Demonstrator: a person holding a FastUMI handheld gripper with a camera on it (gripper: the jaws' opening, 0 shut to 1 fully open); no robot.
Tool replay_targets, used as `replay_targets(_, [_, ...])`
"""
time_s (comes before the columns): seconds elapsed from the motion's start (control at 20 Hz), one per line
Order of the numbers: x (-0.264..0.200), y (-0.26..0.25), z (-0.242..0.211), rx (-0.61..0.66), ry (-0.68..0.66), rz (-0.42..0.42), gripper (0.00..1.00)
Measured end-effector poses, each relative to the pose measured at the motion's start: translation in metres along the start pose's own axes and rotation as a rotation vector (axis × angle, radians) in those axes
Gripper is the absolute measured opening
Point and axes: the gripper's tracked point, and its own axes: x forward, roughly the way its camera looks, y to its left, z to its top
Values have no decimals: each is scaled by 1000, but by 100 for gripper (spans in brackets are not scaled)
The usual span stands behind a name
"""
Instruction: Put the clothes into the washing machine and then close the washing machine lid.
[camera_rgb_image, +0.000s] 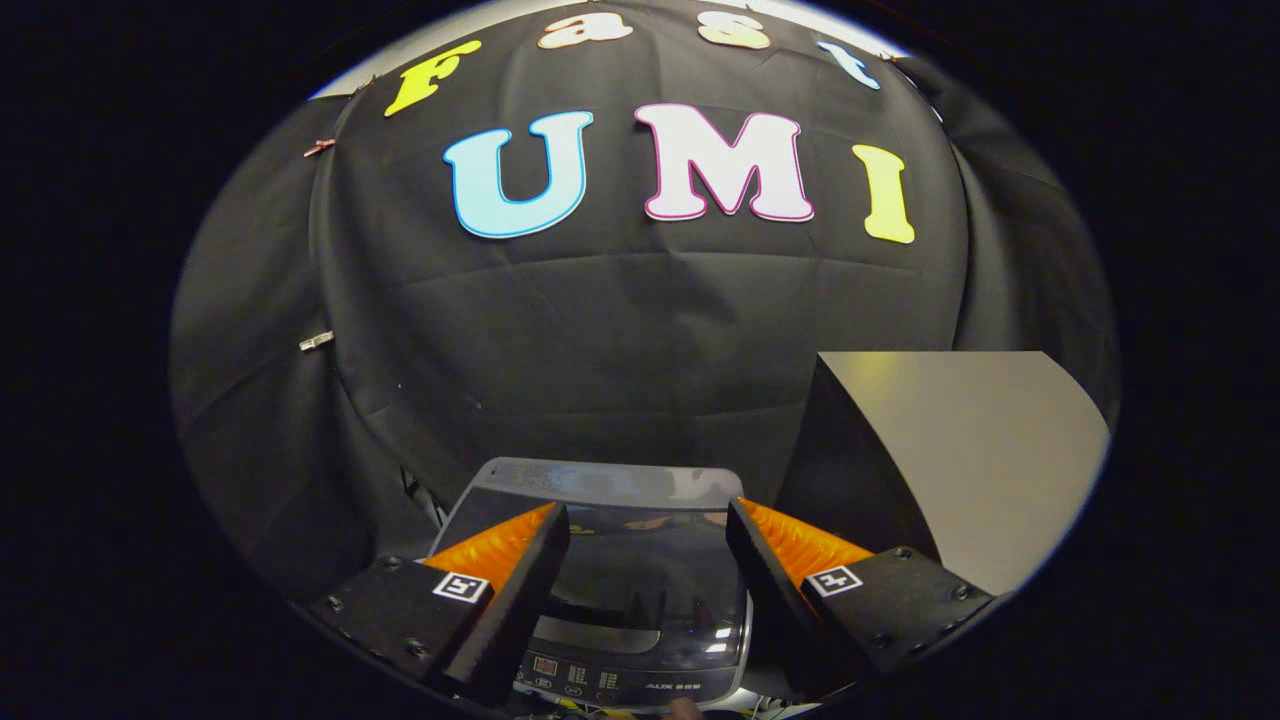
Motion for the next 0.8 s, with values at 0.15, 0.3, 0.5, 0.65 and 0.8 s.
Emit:
replay_targets(0.15, [-16,1,8,-20,-25,18,99])
replay_targets(0.3, [-43,3,27,-34,-82,53,99])
replay_targets(0.5, [-95,-1,61,-49,-203,87,99])
replay_targets(0.65, [-145,-3,93,-43,-318,138,98])
replay_targets(0.8, [-198,-21,118,-34,-438,162,98])
